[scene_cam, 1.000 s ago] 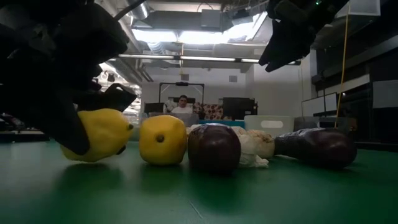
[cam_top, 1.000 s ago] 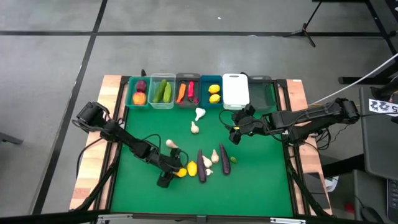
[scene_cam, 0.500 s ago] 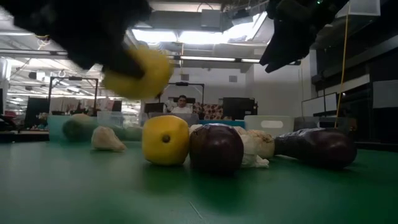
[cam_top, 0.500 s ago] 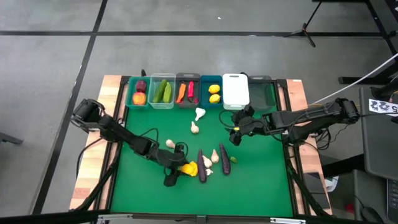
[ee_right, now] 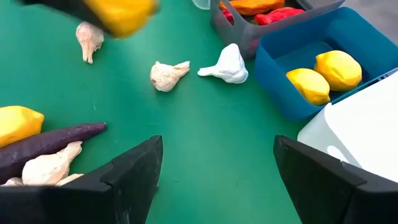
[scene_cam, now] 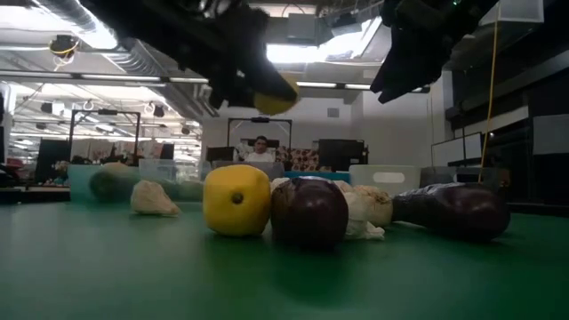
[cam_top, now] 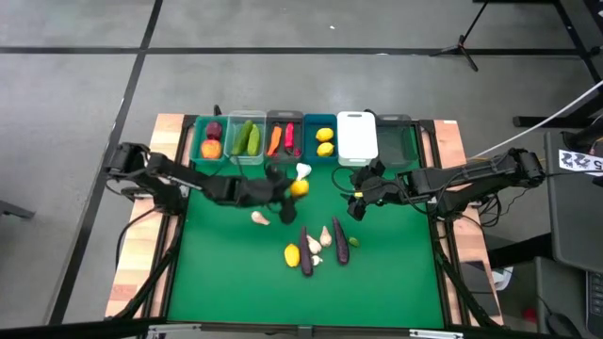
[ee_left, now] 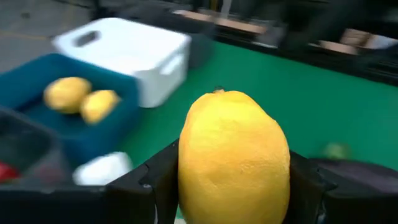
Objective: Sort produce into baskets
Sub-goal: Put the lemon into the blue bin
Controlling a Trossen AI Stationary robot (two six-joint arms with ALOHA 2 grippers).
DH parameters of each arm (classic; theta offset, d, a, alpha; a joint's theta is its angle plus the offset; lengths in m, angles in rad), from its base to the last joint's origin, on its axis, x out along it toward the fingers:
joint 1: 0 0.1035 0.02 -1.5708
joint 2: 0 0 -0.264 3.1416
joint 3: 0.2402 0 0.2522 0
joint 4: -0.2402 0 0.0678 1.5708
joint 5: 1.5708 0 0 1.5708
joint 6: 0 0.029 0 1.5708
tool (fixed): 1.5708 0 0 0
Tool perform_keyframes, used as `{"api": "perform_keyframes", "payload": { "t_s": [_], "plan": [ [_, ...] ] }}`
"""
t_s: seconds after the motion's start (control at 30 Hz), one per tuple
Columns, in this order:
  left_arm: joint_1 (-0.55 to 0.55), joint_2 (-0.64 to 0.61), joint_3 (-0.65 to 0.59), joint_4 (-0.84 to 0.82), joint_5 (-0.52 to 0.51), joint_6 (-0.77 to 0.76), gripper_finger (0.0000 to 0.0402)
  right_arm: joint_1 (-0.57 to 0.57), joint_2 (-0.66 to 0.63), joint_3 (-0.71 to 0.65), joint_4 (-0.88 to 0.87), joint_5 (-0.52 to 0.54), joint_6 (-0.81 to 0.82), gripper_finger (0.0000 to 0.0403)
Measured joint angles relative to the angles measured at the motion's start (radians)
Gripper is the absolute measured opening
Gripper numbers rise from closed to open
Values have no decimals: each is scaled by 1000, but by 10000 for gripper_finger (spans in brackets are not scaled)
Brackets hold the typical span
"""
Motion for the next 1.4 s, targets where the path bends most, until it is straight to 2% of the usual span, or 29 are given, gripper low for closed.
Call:
{"api": "perform_keyframes", "payload": {
  "t_s": [0.2,0.3,0.4,0.63,0.73,0.97,1.2,1.4],
  "plan": [
    [165,0,37,1,4,47,197,0,0,0,0,1,0,305],
    [235,24,88,11,74,79,196,0,0,0,1,2,0,305],
    [280,79,160,3,126,121,194,0,0,0,7,2,0,305],
    [370,215,326,-105,137,177,193,0,0,0,15,0,0,305],
    [407,255,374,-166,137,178,193,0,0,0,15,-7,0,305],
    [476,344,459,-261,210,128,192,0,0,0,20,-8,0,305],
    [519,435,511,-266,299,128,192,0,0,0,19,-8,0,305],
    [523,460,525,-276,311,133,192,0,0,0,12,-9,0,305]
  ]
}}
